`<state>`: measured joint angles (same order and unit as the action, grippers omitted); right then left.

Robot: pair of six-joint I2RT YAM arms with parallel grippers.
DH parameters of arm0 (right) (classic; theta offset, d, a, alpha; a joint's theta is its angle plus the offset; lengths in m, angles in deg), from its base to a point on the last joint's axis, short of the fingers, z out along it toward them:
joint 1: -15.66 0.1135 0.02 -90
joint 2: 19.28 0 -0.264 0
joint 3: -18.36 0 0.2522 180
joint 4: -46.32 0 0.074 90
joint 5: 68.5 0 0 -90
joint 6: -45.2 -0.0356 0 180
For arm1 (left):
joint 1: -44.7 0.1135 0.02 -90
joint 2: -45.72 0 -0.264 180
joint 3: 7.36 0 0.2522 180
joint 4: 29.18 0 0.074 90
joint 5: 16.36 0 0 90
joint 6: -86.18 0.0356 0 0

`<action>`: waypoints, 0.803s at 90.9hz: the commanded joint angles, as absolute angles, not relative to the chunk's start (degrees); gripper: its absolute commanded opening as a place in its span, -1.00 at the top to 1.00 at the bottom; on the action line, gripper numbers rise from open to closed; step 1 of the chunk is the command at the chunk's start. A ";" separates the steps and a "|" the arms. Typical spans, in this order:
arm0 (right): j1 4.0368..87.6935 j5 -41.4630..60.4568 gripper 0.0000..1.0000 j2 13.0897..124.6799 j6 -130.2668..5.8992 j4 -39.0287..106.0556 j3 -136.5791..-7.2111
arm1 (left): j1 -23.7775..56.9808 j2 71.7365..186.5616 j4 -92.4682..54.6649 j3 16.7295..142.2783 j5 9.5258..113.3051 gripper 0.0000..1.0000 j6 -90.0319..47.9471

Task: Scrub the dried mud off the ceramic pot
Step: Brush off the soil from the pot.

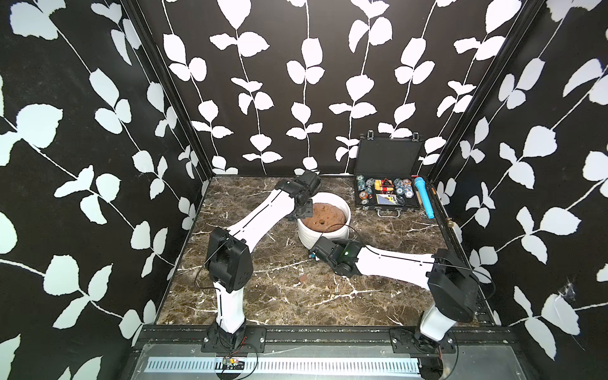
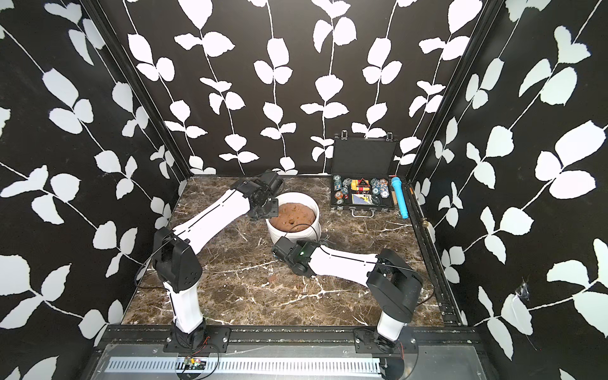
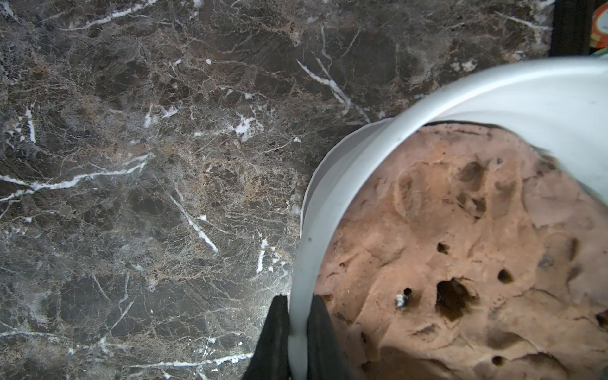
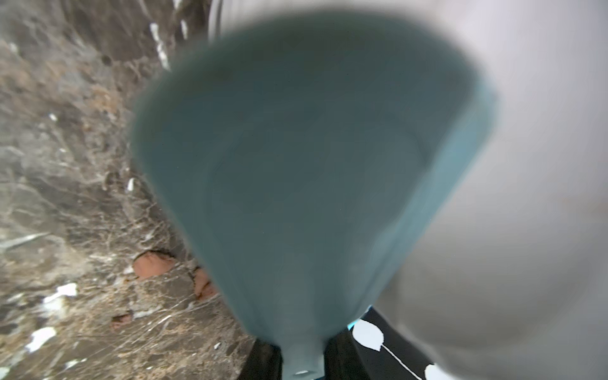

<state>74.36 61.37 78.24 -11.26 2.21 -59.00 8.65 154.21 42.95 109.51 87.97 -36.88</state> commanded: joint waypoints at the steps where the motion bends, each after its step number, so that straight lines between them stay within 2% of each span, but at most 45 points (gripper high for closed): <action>1: 73.11 59.52 1.00 76.33 -14.13 -0.85 -55.45 | 8.58 155.48 41.04 108.04 84.64 1.00 -36.04; 20: 73.67 49.52 1.00 60.94 -14.10 -4.19 -50.38 | 8.90 156.50 40.99 109.11 84.11 1.00 -35.47; 29: 73.75 48.96 1.00 57.89 -14.40 -4.33 -50.31 | 8.93 156.72 40.86 109.27 83.72 1.00 -35.61; 40: 73.87 49.60 1.00 61.28 -15.55 -4.22 -53.57 | 8.93 156.81 40.65 108.99 83.25 1.00 -36.22; 57: 75.02 57.68 1.00 71.61 -21.03 -4.31 -62.31 | 8.93 156.80 40.61 109.21 83.02 1.00 -36.58; 73: 76.02 60.21 1.00 78.04 -22.11 -1.46 -63.67 | 9.08 157.04 40.65 109.23 82.66 1.00 -36.49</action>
<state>75.02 56.46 75.66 -19.50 -2.20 -62.65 8.93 154.25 42.93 109.55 87.08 -36.57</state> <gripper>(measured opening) 0.206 0.106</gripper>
